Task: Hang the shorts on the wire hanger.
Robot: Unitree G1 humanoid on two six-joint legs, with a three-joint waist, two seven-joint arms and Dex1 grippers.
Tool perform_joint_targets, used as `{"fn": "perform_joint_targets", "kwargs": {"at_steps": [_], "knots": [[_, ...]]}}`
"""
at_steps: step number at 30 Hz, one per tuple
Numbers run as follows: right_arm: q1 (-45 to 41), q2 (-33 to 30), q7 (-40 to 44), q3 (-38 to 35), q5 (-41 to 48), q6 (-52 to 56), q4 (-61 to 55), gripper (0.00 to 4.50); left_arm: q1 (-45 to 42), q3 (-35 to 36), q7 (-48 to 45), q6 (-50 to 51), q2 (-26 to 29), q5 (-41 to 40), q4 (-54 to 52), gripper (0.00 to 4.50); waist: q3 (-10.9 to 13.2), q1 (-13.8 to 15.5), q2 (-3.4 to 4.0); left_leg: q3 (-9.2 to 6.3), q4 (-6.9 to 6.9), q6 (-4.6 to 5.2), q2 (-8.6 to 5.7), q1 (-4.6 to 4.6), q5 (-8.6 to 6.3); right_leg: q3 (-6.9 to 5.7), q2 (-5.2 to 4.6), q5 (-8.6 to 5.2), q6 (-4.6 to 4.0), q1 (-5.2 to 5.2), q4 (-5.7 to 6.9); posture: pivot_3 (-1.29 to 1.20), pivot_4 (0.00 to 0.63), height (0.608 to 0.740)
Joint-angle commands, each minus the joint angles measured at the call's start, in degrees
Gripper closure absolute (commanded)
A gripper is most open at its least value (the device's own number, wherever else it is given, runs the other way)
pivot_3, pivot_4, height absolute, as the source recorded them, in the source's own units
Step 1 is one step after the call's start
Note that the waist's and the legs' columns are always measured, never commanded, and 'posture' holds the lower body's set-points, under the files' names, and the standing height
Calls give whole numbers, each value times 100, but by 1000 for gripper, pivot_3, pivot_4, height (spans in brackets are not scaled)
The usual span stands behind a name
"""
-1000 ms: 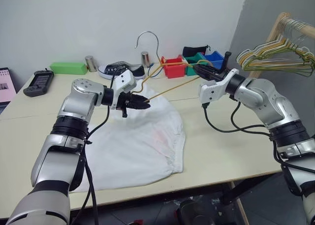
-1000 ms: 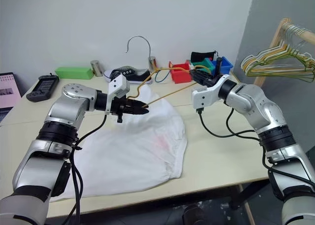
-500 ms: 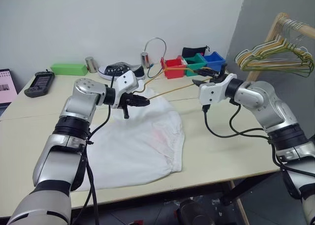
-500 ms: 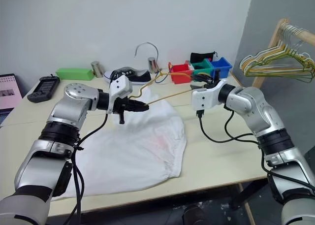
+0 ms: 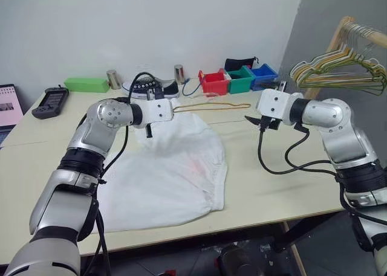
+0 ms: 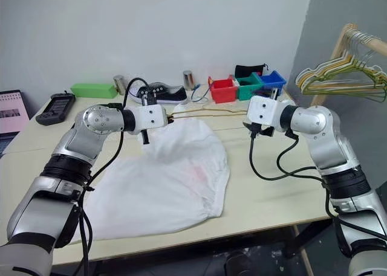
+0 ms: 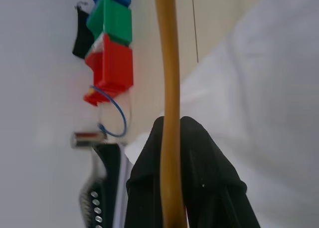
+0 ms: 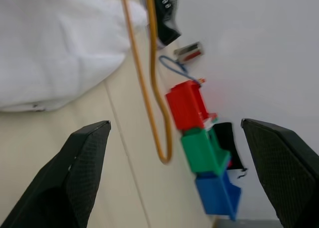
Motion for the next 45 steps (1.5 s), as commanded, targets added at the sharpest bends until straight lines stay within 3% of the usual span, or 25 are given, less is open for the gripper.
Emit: {"fn": "perform_joint_targets", "kwargs": {"at_steps": [1,8,11,26,29,35,40,45], "knots": [[-293,-57,-155,161,-351,-381,567,69,54,-31,232,-228,37,232,-562,4500,0,-9,0,1,0,0,0,-1,0,0,0,-1,-1,-1,0,-275,26,740],[-753,-15,-461,320,-777,-740,1408,69,240,-105,402,-218,-23,463,-769,4500,1,-14,3,2,0,0,0,1,0,1,0,-1,-1,-3,5,-268,28,740],[-689,-69,-287,351,-745,-811,1277,594,302,-84,454,-231,19,489,-763,4500,1,-12,3,0,-1,0,2,3,0,-1,3,-1,-1,-2,5,-268,28,740],[-504,-7,-273,347,-861,-775,1047,4476,102,-127,579,-338,31,552,-641,4500,1,4,3,-2,0,0,-2,-1,0,-1,1,-1,-1,-3,4,-262,24,740],[-449,-24,-232,347,-867,-753,977,4476,30,-131,681,-410,11,604,-569,4500,1,1,3,-2,0,1,-3,-1,0,-1,1,-1,-1,-3,4,-262,24,740],[-313,-5,-140,336,-782,-593,774,4500,39,67,373,-548,-3,35,-470,3011,1,2,3,-3,0,0,-2,-1,0,-2,1,-1,-1,-2,5,-263,19,740],[66,-164,308,122,-424,-100,538,4500,273,563,-148,-384,-25,-1222,-872,2097,0,2,4,-3,1,0,-1,-2,0,-2,1,-1,-1,-3,4,-264,10,740],[834,-817,888,-296,72,557,476,4500,1332,1044,-577,901,81,-2436,-2252,1161,-3,54,6,-1,2,0,0,-2,1,-1,-1,-1,-1,2,1,-269,9,740]]}}
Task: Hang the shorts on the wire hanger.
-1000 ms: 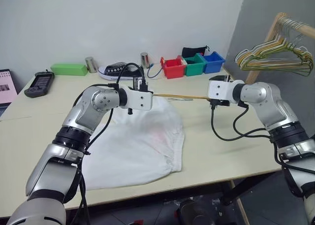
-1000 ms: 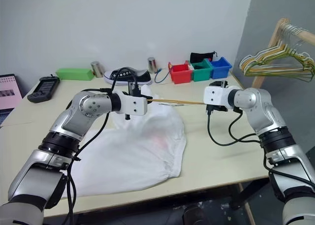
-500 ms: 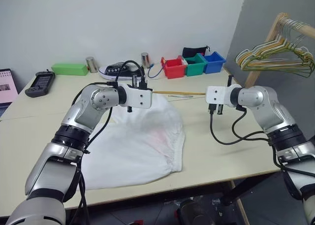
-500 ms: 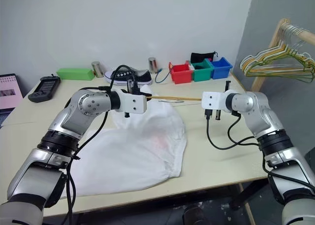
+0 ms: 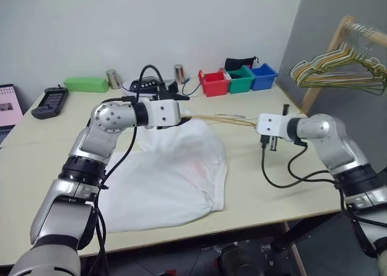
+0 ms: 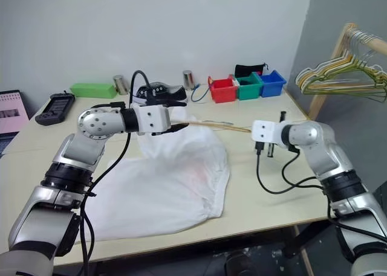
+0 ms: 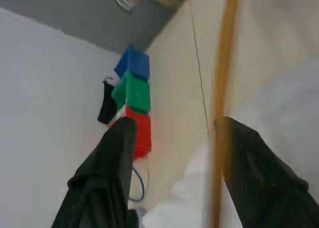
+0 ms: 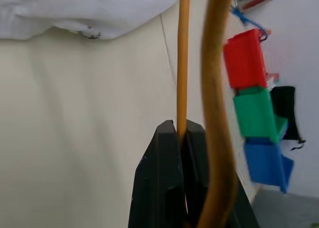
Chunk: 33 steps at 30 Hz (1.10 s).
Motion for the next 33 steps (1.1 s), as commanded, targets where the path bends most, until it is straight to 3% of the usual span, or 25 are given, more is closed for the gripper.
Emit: {"fn": "perform_joint_targets", "kwargs": {"at_steps": [1,5,8,10,15,18,22,25,33], "knots": [[484,-515,677,-567,591,817,-161,4500,789,500,-262,1171,185,-999,-1278,945,-1,27,1,0,1,0,0,1,0,0,0,0,0,2,0,-269,11,740],[1110,-1075,2023,-918,1687,2565,-640,4500,1775,819,-319,2644,336,-1937,-2456,48,-1,12,1,0,2,0,3,8,0,1,1,-3,-4,5,6,-268,11,740],[1708,-1680,2955,-1086,2668,4054,-1270,4500,2585,951,-414,3789,580,-2670,-3315,19,0,6,0,-1,3,-2,6,32,-2,-4,1,-14,-23,27,10,-268,13,740],[2123,-1939,3131,-1229,3143,4810,-1635,4500,3090,991,-482,4204,775,-2905,-3733,19,-1,-5,-1,-1,1,-3,14,49,-3,-7,2,-39,-67,39,12,-267,17,740],[3009,-2235,3083,-1580,4269,7026,-2041,4500,4071,1203,-311,4729,940,-3184,-4386,19,8,-54,-23,2,0,-43,19,75,-28,-16,0,-57,-91,56,4,-255,26,740],[3608,-2304,2947,-1888,4851,7834,-2348,4500,4417,1378,-176,4897,952,-3264,-4681,19,25,-37,-41,7,8,-44,18,76,-29,-18,-9,-58,-92,32,0,-243,39,740],[4578,-2132,2640,-2308,5313,8247,-2711,4500,4636,1595,19,5074,920,-3353,-4888,19,35,-28,-41,-7,88,-70,27,41,-84,-42,-28,-59,-92,28,-14,-238,54,740],[5152,-1765,2331,-2507,5767,8488,-3461,4500,4668,1640,27,5152,982,-3378,-4918,19,56,12,1,-7,91,-37,22,-19,-120,-97,-84,-58,-90,25,-108,-241,58,740],[5079,-852,1303,-2426,6170,8773,-3563,4500,4264,1611,-47,5354,1048,-3457,-4879,19,101,309,19,-12,83,-49,26,-29,-128,-140,-82,-55,-78,15,-98,-230,64,740]]}}
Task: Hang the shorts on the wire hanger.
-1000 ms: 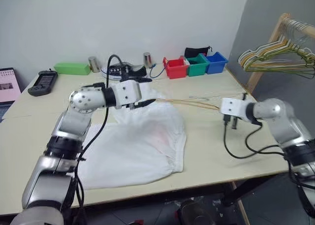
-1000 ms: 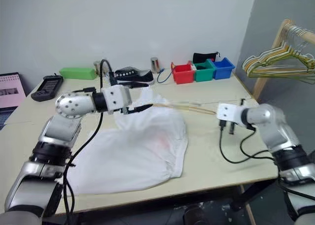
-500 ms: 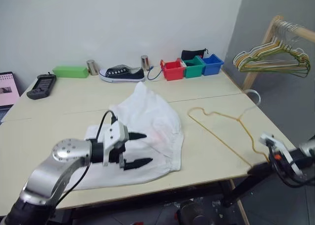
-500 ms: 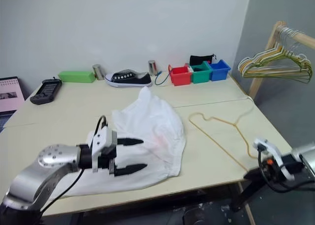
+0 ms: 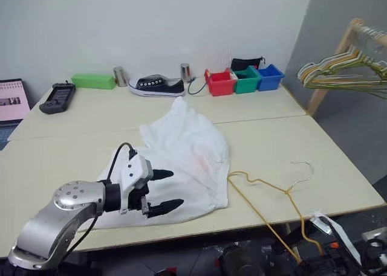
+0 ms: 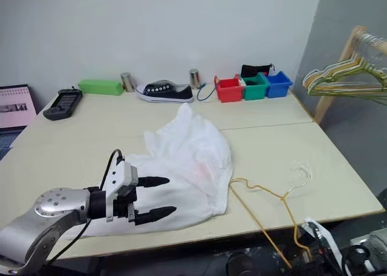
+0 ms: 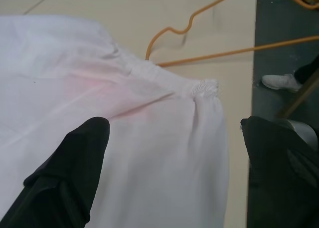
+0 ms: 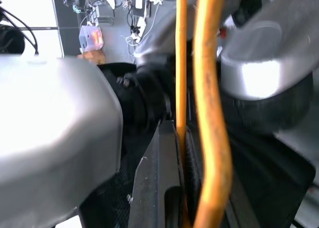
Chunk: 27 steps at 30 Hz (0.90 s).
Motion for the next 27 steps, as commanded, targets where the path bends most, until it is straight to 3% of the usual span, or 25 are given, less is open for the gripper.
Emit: {"fn": "perform_joint_targets", "kwargs": {"at_steps": [1,9,17,21,27], "knots": [[-69,157,-375,-22,331,63,-38,4500,-124,133,-40,61,119,-149,-140,19,10,77,17,2,0,0,-1,0,0,-3,4,-1,2,0,0,-227,64,740],[-131,-45,-310,-593,1443,63,-273,4500,91,244,-49,65,206,-184,-209,19,22,482,35,21,-1,67,0,-4,-31,5,15,-35,7,-4,4,-220,67,740],[-239,-307,-476,-747,2127,63,-231,4500,114,295,-68,43,255,-211,-184,19,39,812,34,26,1,64,3,-5,-44,4,17,-48,3,-4,1,-217,67,740],[1,-516,-457,-604,2154,-22,-347,4500,114,287,-43,40,260,-188,-196,19,42,900,37,29,3,60,3,-5,-47,5,16,-47,3,-4,-1,-209,68,740],[1059,-1212,-144,-306,1750,-894,-680,4500,204,327,-43,20,285,-169,-235,19,45,997,41,34,3,55,6,-7,-51,4,16,-51,3,-5,-6,-202,66,740]]}}
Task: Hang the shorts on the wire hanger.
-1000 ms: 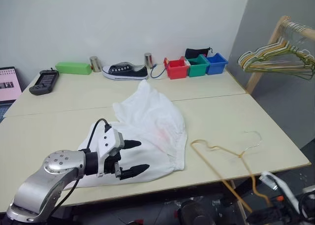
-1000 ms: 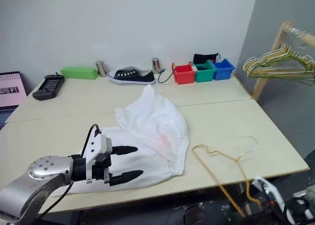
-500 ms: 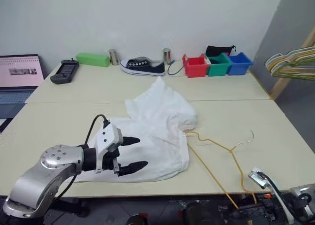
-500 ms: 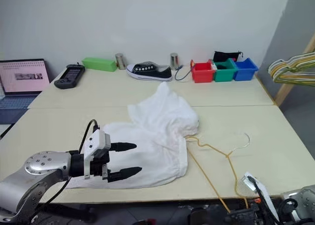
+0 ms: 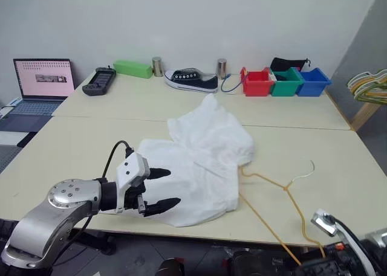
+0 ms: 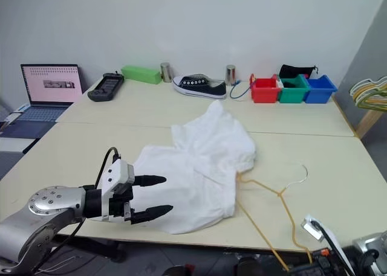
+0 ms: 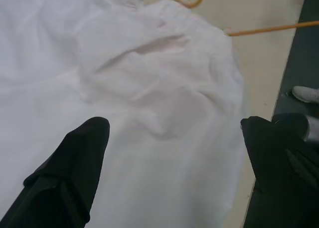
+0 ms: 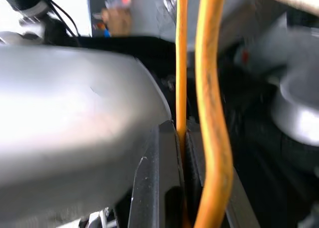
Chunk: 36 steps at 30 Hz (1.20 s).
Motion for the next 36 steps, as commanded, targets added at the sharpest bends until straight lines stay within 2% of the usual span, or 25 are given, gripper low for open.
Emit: {"fn": "perform_joint_targets", "kwargs": {"at_steps": [1,6,8,12,15,23,31,36], "knots": [[669,-501,392,91,-248,-699,-252,4500,45,182,-30,-82,121,-23,-213,19,1,29,-2,2,0,-1,0,0,-1,0,0,-1,1,1,-3,-202,66,740],[683,-569,473,211,-216,-1062,-163,4500,7,114,-63,-173,150,48,-138,19,13,31,-19,7,2,-18,6,2,-12,0,-1,-1,3,0,-7,-204,59,740],[320,-290,263,325,-65,-967,-66,4500,-25,61,-62,-235,148,111,-109,19,20,11,-32,7,3,-39,8,4,-24,-2,-1,-1,3,0,-7,-200,54,740],[-542,713,-538,330,304,-260,556,4500,-69,-8,-39,-263,124,148,-112,19,33,-16,-55,3,4,-40,8,2,-25,-6,-1,0,4,2,-9,-193,48,740],[-713,1292,-1022,262,435,157,767,4500,-29,-51,-63,-342,140,222,-121,19,33,-13,-55,5,7,-24,5,1,-15,0,-1,5,11,6,-9,-187,45,740],[-675,1901,-2042,103,628,446,1206,4500,-39,-122,-187,-538,184,443,13,19,26,105,-41,5,1,-5,7,-2,-5,3,10,-4,-2,4,-2,-190,43,740],[-1264,2504,-3228,-478,1672,446,1907,4500,-101,-206,-267,-698,153,590,140,19,22,98,-34,2,4,-6,10,3,-6,3,11,-1,4,5,-2,-198,38,740],[-1261,2559,-3605,-753,2160,368,1517,4500,-107,-212,-290,-772,138,618,195,19,14,102,-13,4,4,-4,9,1,-4,7,11,1,6,5,-1,-205,38,740]]}}
